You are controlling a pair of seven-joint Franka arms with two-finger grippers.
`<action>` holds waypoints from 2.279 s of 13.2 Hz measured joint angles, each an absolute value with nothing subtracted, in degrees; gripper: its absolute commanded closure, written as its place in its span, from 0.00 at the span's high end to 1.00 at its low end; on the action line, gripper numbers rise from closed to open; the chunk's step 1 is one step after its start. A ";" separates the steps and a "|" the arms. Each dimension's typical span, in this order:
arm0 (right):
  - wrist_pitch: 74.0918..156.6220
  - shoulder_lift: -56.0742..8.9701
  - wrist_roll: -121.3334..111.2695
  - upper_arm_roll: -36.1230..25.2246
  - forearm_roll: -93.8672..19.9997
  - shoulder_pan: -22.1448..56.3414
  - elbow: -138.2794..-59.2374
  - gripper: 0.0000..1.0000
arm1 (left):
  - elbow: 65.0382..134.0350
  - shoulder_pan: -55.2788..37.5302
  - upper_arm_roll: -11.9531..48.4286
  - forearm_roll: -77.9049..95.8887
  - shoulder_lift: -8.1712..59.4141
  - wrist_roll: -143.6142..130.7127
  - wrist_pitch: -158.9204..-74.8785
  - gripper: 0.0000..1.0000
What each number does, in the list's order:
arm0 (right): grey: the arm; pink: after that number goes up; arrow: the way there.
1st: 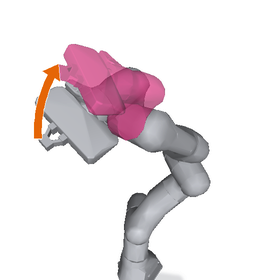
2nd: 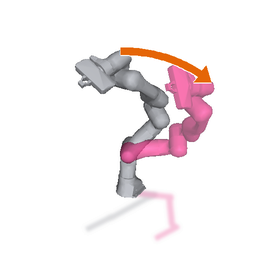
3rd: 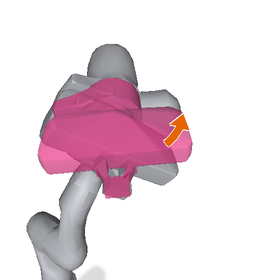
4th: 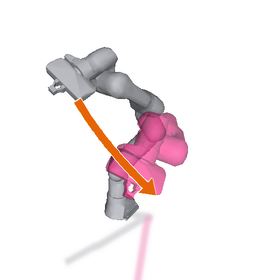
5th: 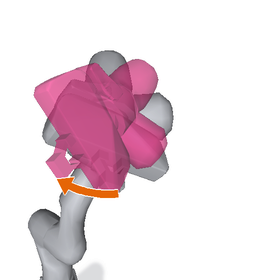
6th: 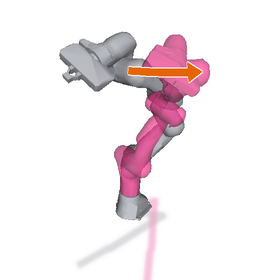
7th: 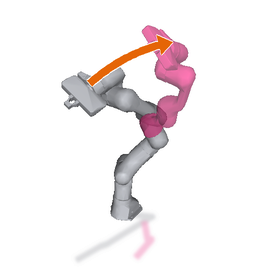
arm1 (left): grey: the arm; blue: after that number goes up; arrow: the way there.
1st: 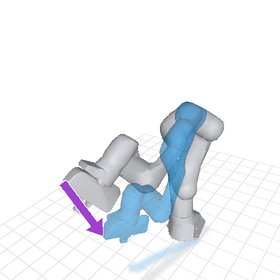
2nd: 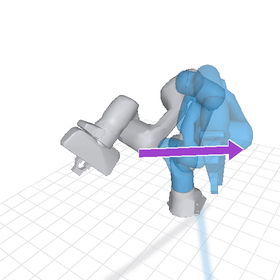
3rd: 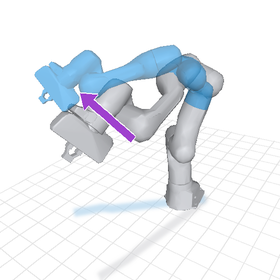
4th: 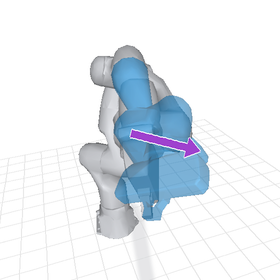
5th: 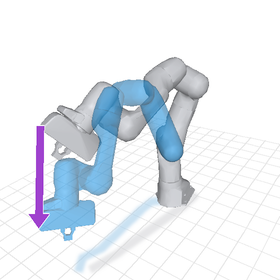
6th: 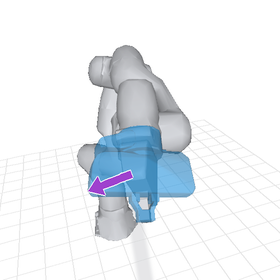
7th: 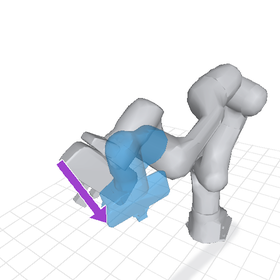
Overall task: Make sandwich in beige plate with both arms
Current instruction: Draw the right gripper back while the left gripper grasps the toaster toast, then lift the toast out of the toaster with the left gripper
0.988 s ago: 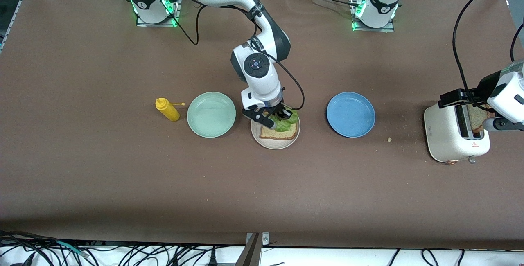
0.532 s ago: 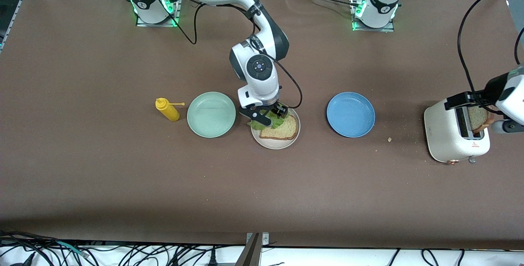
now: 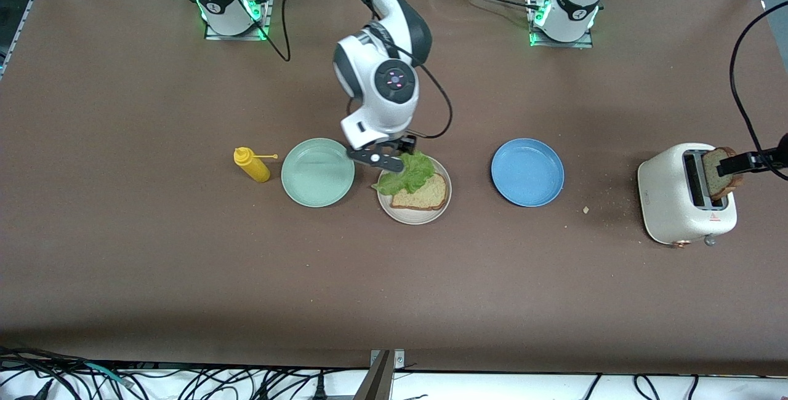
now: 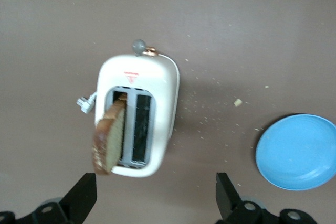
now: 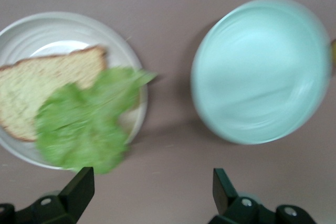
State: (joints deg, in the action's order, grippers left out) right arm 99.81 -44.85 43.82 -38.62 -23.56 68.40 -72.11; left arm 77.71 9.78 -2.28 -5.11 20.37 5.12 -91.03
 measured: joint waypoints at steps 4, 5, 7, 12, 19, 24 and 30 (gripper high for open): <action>90.87 -40.03 27.56 -48.89 -24.93 66.41 -72.77 1.00 | 80.09 15.54 -2.33 -5.11 23.83 10.58 -96.65 1.00; 89.57 -39.61 24.71 -51.05 -26.10 65.88 -73.06 1.00 | 82.33 16.13 -2.28 -5.11 24.13 10.62 -99.26 1.00; 87.54 -39.48 19.33 -55.75 -28.28 65.33 -73.53 1.00 | 85.97 16.57 -2.24 -4.97 24.15 10.62 -102.67 1.00; 85.63 -35.39 14.85 -53.59 -28.94 55.04 -73.63 1.00 | 93.97 16.81 -2.23 -4.89 21.00 10.62 -111.09 1.00; 85.50 -22.57 8.49 -26.10 -12.78 27.90 -75.03 1.00 | 103.58 18.37 -2.20 -4.89 16.41 11.34 -118.78 0.00; 93.66 -13.98 3.94 -8.67 -3.50 8.70 -83.57 1.00 | 103.72 18.87 -2.13 -4.89 16.12 15.65 -118.80 0.00; 94.26 0.98 3.94 -2.75 -1.57 0.30 -97.35 1.00 | 96.16 18.60 -1.12 -4.89 15.47 20.44 -110.23 0.00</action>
